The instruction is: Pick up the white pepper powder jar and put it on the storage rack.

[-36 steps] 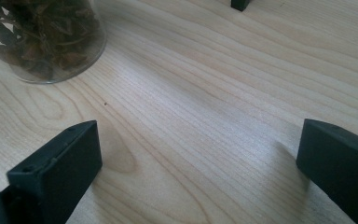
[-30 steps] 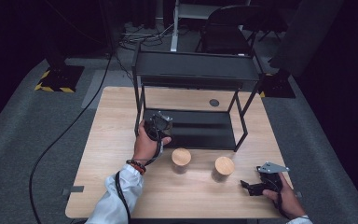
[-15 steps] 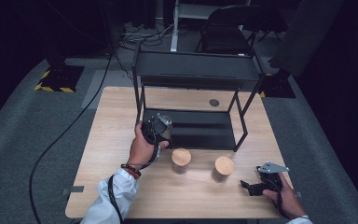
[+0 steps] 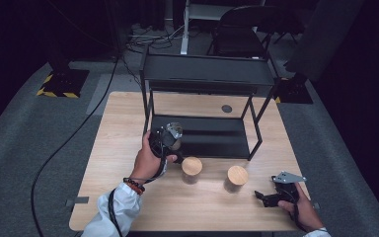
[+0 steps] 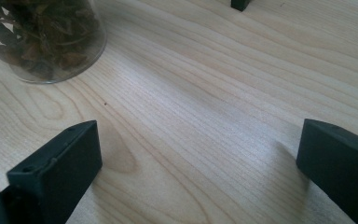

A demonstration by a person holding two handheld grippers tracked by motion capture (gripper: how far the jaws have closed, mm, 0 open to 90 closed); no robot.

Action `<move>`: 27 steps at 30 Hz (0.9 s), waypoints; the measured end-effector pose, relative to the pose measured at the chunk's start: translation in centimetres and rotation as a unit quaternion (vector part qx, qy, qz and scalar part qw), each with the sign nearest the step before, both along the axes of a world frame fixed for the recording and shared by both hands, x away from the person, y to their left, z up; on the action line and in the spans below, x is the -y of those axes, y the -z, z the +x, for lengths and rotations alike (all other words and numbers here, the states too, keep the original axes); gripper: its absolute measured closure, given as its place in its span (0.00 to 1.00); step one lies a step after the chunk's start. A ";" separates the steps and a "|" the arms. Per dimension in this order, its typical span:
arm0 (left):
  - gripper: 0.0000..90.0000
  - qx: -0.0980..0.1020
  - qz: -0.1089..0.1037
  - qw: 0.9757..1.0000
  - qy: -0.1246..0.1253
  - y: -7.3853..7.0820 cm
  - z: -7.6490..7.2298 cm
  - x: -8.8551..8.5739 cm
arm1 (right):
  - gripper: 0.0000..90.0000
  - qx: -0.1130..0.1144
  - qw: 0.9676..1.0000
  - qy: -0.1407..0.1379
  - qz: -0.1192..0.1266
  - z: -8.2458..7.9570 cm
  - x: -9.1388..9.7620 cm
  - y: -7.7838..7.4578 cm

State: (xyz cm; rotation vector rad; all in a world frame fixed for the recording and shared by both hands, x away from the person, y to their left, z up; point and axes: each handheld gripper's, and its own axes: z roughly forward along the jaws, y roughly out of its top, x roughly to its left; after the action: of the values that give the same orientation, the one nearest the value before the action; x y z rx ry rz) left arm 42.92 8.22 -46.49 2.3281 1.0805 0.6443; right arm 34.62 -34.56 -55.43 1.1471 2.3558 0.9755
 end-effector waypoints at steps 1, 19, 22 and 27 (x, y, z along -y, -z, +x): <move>0.04 0.002 0.002 1.000 0.002 0.0 -0.2 -0.1 | 0.00 0.000 1.000 0.000 0.000 0.0 0.0 0.0; 0.04 0.033 0.017 0.999 0.024 0.1 -3.3 -1.2 | 0.00 0.000 1.000 0.000 0.000 0.0 0.0 0.0; 0.04 0.037 0.017 0.999 0.028 0.0 -4.0 -1.6 | 0.00 0.000 1.000 0.000 0.000 0.0 0.0 0.0; 0.04 0.037 0.022 0.998 0.037 0.4 -5.0 -2.1 | 0.00 0.000 1.000 0.000 0.000 0.0 0.0 0.0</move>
State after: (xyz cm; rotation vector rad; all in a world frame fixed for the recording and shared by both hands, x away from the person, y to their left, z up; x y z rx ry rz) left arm 37.96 10.35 -46.85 2.3496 0.9516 0.7261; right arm 34.62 -34.56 -55.43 1.1474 2.3560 0.9764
